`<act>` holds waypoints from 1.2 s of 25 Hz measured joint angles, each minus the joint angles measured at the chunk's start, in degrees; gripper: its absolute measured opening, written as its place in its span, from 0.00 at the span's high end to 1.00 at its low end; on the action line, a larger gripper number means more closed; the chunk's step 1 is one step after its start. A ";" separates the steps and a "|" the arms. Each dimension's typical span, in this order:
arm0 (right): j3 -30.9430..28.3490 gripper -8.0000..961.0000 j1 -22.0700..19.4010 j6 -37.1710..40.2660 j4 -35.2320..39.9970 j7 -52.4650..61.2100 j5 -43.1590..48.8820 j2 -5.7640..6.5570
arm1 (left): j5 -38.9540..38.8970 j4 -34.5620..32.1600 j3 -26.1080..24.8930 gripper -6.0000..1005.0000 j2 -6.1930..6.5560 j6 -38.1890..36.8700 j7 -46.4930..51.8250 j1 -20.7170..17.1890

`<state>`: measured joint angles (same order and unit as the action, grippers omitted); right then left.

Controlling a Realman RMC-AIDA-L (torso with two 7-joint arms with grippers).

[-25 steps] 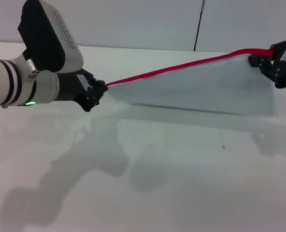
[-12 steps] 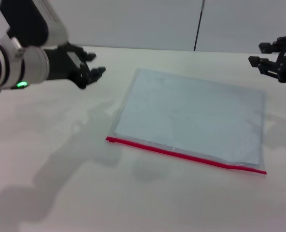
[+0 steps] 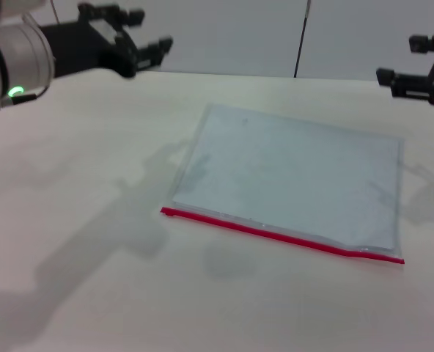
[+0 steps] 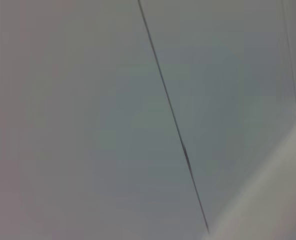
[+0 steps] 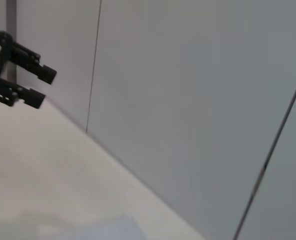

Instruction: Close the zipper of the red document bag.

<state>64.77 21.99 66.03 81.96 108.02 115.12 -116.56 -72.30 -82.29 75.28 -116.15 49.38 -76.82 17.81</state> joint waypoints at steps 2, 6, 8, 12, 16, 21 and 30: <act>1.07 0.28 -1.31 -2.53 -0.10 -1.45 -4.25 -0.09 | -8.87 1.15 -0.51 0.40 -0.07 -2.47 -5.47 -1.21; 6.94 0.22 -4.54 -12.80 -0.66 -3.83 -10.11 -0.34 | -24.07 4.05 -0.07 0.41 -0.21 -5.14 -14.72 -2.53; 12.17 0.22 -6.39 -22.04 -0.66 -3.81 -12.25 -0.39 | -30.95 5.55 0.35 0.41 -0.26 -5.52 -19.12 -3.09; 22.68 0.22 -9.13 -40.30 -0.51 -3.51 -16.49 -0.28 | -44.56 9.24 1.49 0.41 -0.45 -5.87 -27.58 -3.95; 26.39 0.22 -9.83 -48.77 -1.84 -3.54 -20.67 -0.08 | -55.73 11.87 3.42 0.41 -0.55 -5.93 -35.97 -4.58; 24.59 0.22 -9.34 -50.56 -5.85 -5.34 -29.35 0.01 | -65.15 12.90 5.92 0.41 -0.65 -7.06 -44.72 -6.54; 31.03 0.23 -9.91 -65.66 -2.47 -9.23 -32.36 -0.09 | -72.73 13.73 7.38 0.41 -0.66 -8.64 -50.00 -8.13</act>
<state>95.80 12.08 0.37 79.49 98.79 82.76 -116.65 -145.03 -68.56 82.66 -116.81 40.74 -126.82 9.67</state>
